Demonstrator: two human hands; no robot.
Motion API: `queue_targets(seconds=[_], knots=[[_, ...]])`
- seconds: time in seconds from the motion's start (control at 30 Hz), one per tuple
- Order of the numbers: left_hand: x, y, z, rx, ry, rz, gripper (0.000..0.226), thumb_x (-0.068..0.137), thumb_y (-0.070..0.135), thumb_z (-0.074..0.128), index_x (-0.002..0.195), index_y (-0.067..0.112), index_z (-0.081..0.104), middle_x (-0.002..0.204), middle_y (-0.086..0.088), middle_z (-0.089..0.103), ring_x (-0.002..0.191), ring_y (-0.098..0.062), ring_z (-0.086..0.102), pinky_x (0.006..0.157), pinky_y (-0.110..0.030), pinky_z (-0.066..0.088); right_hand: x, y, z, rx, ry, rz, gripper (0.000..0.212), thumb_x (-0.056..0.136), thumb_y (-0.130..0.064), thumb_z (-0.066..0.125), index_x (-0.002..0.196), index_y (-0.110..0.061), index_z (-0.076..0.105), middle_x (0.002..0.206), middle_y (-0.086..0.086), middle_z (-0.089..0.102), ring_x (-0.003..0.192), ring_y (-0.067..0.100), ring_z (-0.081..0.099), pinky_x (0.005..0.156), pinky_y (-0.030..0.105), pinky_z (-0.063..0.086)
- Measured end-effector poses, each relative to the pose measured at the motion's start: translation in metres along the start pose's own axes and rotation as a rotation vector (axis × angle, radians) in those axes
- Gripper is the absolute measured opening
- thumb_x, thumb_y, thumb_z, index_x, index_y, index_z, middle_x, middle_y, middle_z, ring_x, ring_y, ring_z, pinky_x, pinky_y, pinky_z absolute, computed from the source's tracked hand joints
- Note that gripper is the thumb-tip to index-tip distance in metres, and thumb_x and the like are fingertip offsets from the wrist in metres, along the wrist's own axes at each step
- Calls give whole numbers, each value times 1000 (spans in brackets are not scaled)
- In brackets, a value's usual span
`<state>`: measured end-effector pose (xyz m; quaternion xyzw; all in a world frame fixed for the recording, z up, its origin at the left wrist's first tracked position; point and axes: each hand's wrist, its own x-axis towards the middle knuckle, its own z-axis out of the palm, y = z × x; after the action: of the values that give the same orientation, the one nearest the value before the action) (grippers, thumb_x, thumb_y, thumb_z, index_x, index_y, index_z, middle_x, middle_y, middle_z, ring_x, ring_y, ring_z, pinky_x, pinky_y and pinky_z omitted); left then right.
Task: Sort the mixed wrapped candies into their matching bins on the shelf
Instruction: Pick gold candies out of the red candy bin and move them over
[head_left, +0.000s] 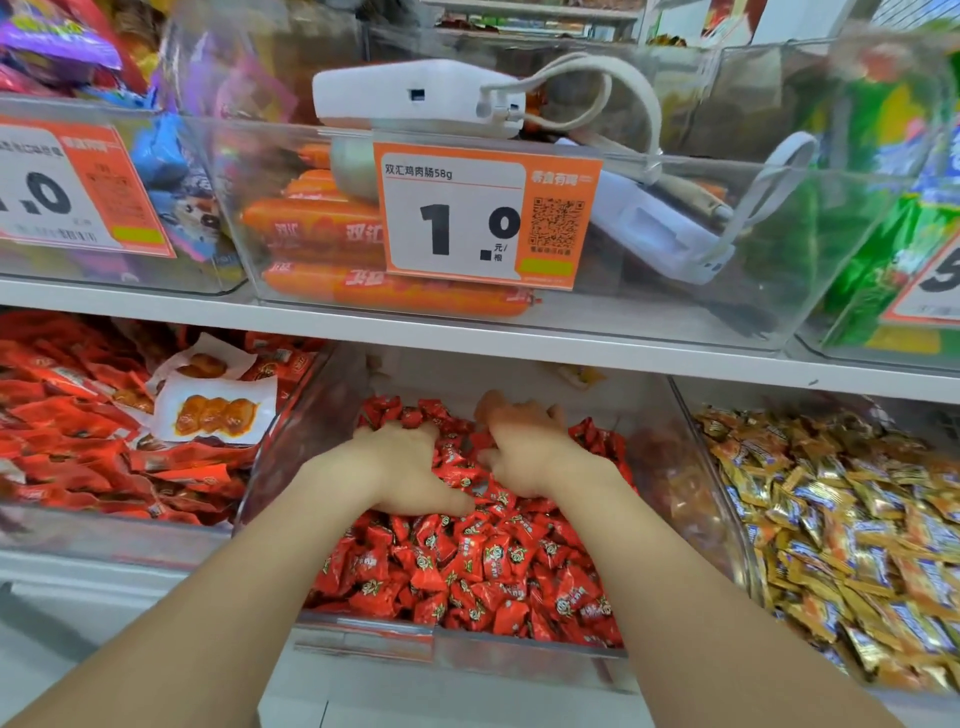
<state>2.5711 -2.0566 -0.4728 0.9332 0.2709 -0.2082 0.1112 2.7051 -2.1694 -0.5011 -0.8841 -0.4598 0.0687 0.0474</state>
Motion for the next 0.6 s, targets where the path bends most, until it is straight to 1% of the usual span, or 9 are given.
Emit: queue_targets(seconds=[0.07,0.17,0.23,0.3,0.37,0.43,0.5,0.57,0.6], knots=[[-1,2,0,-13,-17,26,114,69,89,63,160,30,29,161,-14,37,145,-40,38,117,-48,39,-7,2,-12,161,32,25,45,99,-32,65,135,-18,41,121,9,65,121,33,54,101,45,36],[-5,5,1,-68,-26,125,114,68,83,69,162,34,27,163,-8,35,147,-33,38,119,-46,39,-27,10,-32,359,108,45,47,93,-25,76,132,-25,50,112,0,59,105,23,58,85,28,42],[-12,12,-1,-129,-2,238,100,81,66,75,162,34,28,165,-2,34,149,-25,37,121,-37,35,-45,15,-42,416,159,46,53,88,-19,82,132,-28,53,109,-2,54,96,17,57,81,25,45],[-21,22,-1,-214,51,356,79,89,52,75,157,36,38,160,5,41,145,-15,41,116,-27,34,-64,20,-49,440,182,50,54,85,-22,85,131,-29,57,110,-2,57,88,11,57,76,20,45],[-28,30,4,-284,128,446,61,93,48,71,149,38,49,153,10,50,139,-9,47,114,-24,35,-86,22,-55,428,229,24,35,93,-28,78,126,-27,65,100,-6,65,85,8,62,75,20,46],[-34,39,17,-273,183,524,54,95,53,65,145,36,54,150,11,52,139,-9,47,119,-31,35,-115,24,-61,433,329,-26,14,98,-32,71,112,-29,74,82,-18,65,81,2,63,78,20,47],[-41,50,32,-199,233,574,53,96,61,54,143,37,55,153,14,47,145,-10,39,123,-46,31,-147,27,-70,464,437,-37,4,94,-34,76,94,-30,77,71,-25,64,69,-3,60,70,9,39],[-53,64,42,-135,250,558,44,102,59,47,142,41,54,160,16,38,157,-15,21,126,-64,14,-174,39,-75,507,524,28,7,86,-35,83,86,-32,77,67,-25,65,67,-1,63,66,8,39],[-59,71,43,-126,249,546,39,105,54,44,141,41,55,160,17,37,159,-17,13,126,-66,5,-183,48,-77,557,556,82,8,85,-33,85,86,-33,77,65,-24,67,63,2,65,68,12,45]])
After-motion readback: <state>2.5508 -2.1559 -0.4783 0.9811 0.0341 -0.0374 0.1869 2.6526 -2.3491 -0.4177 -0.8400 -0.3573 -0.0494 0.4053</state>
